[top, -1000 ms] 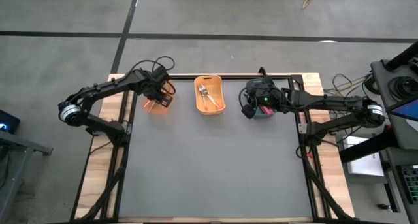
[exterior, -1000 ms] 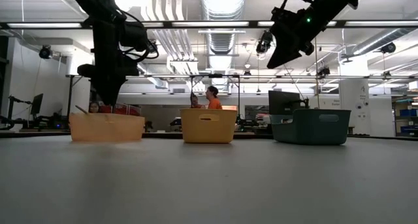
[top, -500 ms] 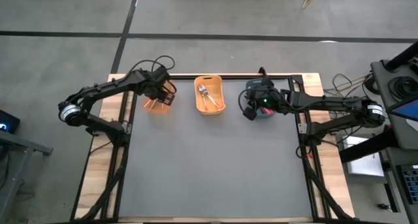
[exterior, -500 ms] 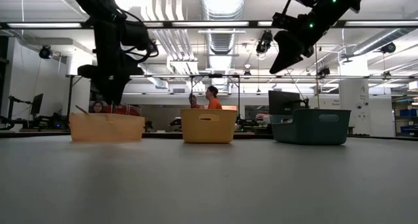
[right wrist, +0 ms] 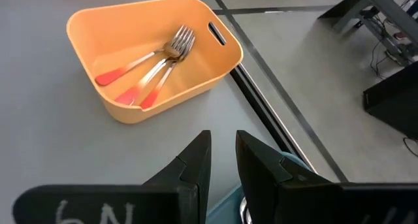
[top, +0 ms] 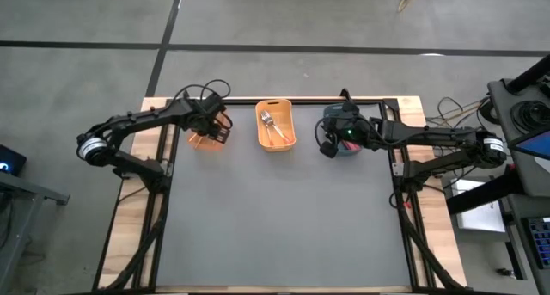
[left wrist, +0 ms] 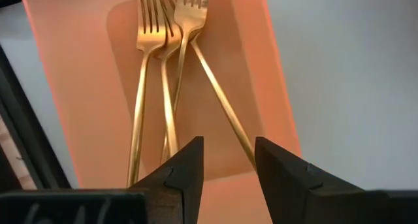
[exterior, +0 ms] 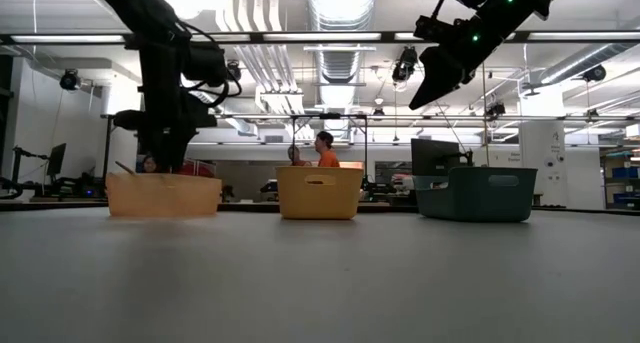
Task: Sort silverware by color (type)
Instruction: Adjust the gold forks in the orange bin
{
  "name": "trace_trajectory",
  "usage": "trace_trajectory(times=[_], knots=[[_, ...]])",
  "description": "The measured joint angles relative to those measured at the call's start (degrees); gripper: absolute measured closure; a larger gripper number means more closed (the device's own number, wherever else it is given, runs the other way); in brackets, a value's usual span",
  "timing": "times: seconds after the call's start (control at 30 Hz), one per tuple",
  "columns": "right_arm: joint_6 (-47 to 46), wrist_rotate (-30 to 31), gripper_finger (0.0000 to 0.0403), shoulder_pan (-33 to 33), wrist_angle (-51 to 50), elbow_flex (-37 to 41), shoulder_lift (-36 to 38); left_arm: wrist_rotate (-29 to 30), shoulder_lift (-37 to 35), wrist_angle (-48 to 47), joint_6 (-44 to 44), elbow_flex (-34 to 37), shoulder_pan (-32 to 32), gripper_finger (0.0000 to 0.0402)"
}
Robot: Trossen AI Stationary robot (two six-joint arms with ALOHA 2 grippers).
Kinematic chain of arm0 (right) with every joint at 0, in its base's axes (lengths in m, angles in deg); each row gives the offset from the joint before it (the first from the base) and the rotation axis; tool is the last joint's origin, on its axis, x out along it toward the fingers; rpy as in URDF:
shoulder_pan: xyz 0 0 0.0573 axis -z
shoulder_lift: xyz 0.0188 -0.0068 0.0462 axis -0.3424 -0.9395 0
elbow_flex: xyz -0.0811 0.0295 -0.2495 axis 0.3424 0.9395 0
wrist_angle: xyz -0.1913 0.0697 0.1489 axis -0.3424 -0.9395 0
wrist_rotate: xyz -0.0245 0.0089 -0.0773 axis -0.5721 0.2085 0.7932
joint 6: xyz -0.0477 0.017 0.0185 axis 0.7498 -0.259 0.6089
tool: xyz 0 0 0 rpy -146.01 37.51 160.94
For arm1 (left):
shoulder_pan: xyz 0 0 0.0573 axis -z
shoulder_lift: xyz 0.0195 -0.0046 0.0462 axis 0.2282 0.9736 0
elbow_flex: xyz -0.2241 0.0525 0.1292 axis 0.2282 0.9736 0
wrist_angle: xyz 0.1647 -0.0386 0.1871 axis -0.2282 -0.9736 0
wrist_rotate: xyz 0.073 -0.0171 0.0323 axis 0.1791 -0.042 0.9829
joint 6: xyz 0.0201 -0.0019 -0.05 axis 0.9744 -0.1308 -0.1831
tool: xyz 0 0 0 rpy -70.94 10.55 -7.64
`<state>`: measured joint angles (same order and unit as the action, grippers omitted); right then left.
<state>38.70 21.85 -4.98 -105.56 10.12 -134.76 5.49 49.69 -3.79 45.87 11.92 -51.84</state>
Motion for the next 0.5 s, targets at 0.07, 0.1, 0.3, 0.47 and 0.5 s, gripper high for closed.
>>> trace_trajectory(times=[0.07, 0.1, 0.3, 0.47, 0.5], knots=[[-0.03, 0.00, 0.0339, 0.00, 0.00, 0.00, 0.00, 0.00, 0.00, 0.82, -0.02, 0.38, 0.00, 0.0283], [-0.17, 0.00, 0.0339, 0.00, 0.00, 0.00, 0.00, 0.00, 0.00, 1.16, 0.00, 0.57, 0.00, 0.0283], [-0.72, -0.02, 0.0339, 0.00, 0.02, 0.00, 0.00, -1.34, 0.00, 4.27, 0.01, 2.24, 0.00, 0.0283], [-0.79, -0.04, 0.0339, 0.00, 0.04, 0.00, 0.00, -1.44, 0.00, 4.94, -0.46, 3.33, 0.00, 0.0284], [-0.79, -0.04, 0.0339, 0.00, 0.04, 0.00, 0.00, -1.42, 0.00, 4.98, -0.62, 3.45, 0.00, 0.0284]])
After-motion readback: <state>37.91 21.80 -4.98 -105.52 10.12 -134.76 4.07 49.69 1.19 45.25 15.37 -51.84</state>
